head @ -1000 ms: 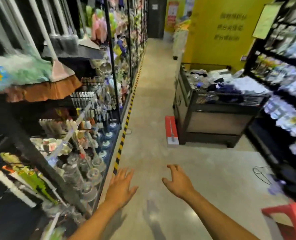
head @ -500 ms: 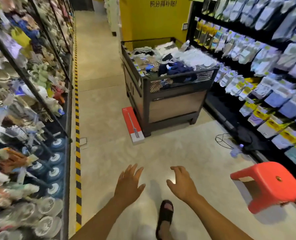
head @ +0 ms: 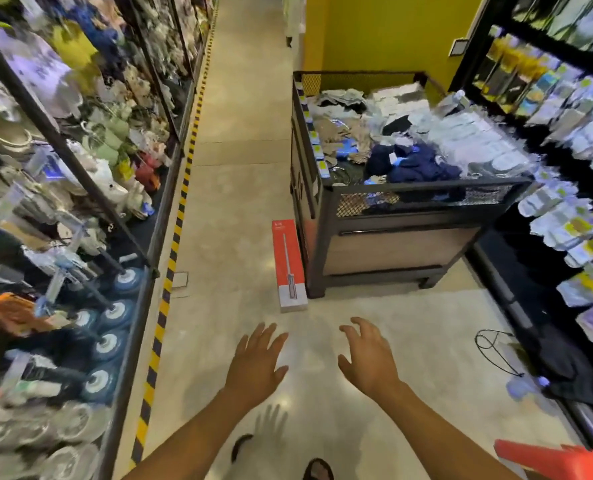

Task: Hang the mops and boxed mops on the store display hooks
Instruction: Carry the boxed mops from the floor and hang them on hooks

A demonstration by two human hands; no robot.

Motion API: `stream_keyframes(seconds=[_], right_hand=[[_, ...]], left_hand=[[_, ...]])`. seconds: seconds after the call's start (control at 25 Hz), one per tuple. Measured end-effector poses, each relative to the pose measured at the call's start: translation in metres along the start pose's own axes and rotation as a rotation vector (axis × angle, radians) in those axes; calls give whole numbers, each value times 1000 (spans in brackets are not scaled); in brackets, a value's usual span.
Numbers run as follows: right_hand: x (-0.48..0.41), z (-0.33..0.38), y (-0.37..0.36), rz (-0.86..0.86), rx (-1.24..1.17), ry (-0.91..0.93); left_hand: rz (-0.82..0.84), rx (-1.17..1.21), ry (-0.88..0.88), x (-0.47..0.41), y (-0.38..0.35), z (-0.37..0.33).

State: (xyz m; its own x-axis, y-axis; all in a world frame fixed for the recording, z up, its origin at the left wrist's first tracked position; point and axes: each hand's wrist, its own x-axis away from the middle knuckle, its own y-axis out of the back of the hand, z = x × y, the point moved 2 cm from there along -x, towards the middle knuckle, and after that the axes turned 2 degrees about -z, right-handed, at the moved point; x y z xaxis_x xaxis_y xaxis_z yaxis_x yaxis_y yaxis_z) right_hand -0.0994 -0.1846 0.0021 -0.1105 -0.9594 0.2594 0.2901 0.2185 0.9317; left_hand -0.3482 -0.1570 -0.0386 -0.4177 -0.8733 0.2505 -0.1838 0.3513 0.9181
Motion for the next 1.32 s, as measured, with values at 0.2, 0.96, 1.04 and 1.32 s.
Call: stream_keyframes(seconds=[0.2,0.96,1.04,1.32], right_hand=[[-110,28,-5,72,13,43],[-467,20,-191,410,-86,-100],[-489,4,-239,465,-80,-100],[-566,-55,-395,511,-178,-194]], left_hand=[[19,58,100,-84,8,48],[310,178,253,-415,-117,205],[350,177,271,-438,-166,218],[409,454,405,-512,-321,251]])
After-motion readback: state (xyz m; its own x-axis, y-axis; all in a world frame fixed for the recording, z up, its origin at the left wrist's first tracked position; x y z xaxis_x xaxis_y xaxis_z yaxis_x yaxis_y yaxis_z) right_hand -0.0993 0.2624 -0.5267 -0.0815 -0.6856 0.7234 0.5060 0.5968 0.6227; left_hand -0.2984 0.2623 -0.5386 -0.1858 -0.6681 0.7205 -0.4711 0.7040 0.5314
